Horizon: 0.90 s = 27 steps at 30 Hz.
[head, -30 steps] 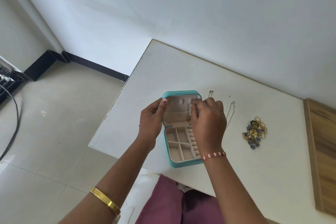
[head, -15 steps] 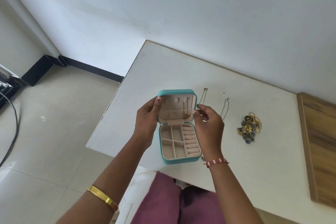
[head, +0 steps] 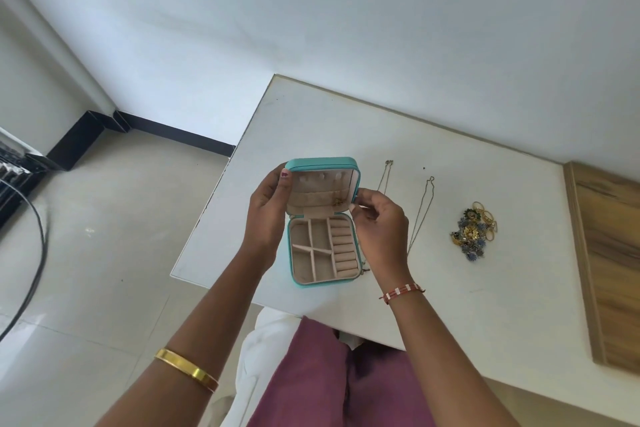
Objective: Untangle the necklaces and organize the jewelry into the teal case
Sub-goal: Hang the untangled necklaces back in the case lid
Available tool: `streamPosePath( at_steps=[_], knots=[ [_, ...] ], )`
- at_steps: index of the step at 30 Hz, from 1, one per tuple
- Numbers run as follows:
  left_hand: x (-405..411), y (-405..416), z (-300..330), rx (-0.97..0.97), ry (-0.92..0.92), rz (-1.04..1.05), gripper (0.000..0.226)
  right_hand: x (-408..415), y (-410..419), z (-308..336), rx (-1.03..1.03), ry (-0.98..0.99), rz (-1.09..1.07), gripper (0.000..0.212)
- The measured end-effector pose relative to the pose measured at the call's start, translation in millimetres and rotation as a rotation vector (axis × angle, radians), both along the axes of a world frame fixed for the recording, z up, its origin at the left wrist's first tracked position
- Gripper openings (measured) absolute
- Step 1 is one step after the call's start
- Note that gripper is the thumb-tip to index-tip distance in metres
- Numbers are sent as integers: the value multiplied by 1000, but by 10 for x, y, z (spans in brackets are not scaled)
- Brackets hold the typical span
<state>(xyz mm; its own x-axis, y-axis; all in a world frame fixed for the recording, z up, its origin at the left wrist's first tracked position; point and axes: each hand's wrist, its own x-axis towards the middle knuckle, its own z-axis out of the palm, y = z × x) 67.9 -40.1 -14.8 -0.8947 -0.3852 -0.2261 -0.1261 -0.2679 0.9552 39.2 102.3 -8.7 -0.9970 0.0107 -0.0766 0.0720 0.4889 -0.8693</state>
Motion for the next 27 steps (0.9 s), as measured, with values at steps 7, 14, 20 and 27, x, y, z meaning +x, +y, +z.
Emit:
streamPosePath(
  at_steps=[7, 14, 20, 27],
  knots=[
    [93, 46, 119, -96, -3, 6, 26, 42, 89, 70, 2, -13, -27, 25],
    [186, 78, 217, -113, -99, 232, 29, 151, 294, 91, 35, -44, -58, 23],
    [427, 263, 341, -127, -125, 461, 23, 318, 489, 172, 36, -83, -78, 19],
    [591, 670, 447, -69, -98, 318, 28, 407, 634, 130, 174, -127, -31, 16]
  ],
)
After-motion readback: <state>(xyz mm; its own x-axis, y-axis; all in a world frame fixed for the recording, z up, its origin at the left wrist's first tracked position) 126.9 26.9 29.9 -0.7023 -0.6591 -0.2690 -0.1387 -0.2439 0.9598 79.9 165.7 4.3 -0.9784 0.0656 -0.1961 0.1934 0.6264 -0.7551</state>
